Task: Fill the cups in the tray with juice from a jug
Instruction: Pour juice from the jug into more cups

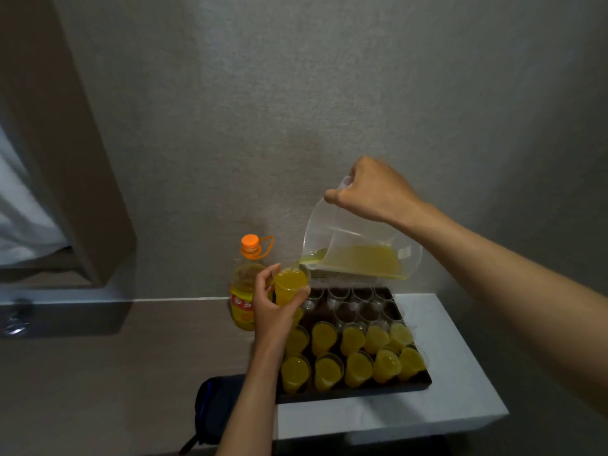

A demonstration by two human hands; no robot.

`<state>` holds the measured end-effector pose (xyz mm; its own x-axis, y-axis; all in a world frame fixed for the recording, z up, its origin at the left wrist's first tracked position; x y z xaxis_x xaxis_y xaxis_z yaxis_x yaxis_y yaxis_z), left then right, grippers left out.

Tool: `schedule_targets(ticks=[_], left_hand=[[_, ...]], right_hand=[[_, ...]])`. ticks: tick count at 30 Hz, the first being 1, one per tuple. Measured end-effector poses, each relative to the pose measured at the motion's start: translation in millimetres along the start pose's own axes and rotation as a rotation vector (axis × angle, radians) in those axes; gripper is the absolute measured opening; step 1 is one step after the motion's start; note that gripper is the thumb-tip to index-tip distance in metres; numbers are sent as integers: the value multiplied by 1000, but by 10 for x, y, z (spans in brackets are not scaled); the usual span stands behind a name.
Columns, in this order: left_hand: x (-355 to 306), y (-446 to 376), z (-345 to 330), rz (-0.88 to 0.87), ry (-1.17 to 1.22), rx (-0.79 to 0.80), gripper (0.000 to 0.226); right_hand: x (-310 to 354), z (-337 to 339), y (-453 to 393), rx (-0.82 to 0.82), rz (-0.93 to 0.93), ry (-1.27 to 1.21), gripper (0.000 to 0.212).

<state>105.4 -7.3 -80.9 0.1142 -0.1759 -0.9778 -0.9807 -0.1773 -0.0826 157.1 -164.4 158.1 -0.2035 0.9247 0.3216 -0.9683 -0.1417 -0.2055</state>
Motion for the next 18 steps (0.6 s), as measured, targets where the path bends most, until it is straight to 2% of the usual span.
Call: schedule_targets(ticks=[8, 18], left_hand=[[13, -13, 30, 8, 17, -5, 60], [1, -42, -4, 4, -16, 19, 56]], right_hand=[[-97, -35, -22, -12, -52, -93, 48], [-390, -73, 55, -103, -142, -370, 52]])
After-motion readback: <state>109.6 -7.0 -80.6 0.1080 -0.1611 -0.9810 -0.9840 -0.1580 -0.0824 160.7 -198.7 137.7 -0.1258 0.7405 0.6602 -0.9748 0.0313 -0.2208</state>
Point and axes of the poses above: each hand's wrist, its own y-axis away from the middle knuckle, its own z-axis out of the back of the hand, x = y × z, the point moved 5 cm from there along -y, towards the middle knuckle, and after that the axes turned 5 degrees about x, right-handed, at the moved point
